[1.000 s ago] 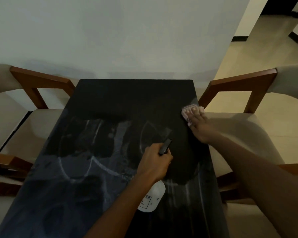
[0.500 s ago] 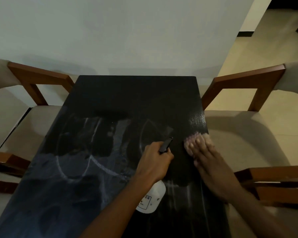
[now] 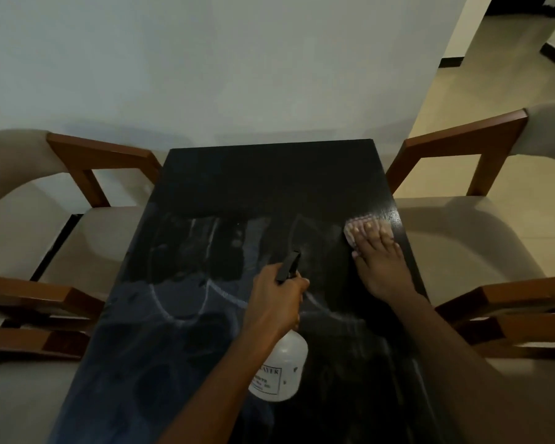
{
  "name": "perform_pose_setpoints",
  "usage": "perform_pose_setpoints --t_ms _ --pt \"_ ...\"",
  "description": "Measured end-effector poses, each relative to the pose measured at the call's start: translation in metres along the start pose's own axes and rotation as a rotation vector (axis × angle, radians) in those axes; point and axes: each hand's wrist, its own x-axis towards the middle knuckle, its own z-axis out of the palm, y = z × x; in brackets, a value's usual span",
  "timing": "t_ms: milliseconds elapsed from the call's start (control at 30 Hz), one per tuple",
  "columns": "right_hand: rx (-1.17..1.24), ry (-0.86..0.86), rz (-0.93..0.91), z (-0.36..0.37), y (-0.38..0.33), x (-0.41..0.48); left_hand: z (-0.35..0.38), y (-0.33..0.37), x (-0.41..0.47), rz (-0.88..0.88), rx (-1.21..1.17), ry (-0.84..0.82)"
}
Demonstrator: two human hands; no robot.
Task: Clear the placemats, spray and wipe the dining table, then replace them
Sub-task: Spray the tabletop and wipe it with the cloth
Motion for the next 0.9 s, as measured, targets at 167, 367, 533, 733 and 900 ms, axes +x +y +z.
perform_pose_setpoints --t_ms 167,367,533,733,900 --pt "-0.126 -0.157 -0.361 0.035 -0.102 -0.035 -0.043 0.021 -0.014 -0.001 0.026 -0.001" --pt "-0.185 -0.358 -0.846 0.037 -0.102 -0.083 -0.117 0.041 -0.036 0.064 0.013 -0.040" --pt "-0.102 -0.038 -0.169 0.024 -0.069 0.031 -0.153 0.029 -0.051 0.099 0.017 -0.001" --pt "-0.046 0.054 -0.061 0.051 -0.159 0.020 -0.178 0.007 -0.060 0.111 0.023 0.012" --pt "-0.133 -0.263 -0.738 0.090 -0.236 -0.083 -0.186 -0.002 -0.053 0.123 0.085 0.007"
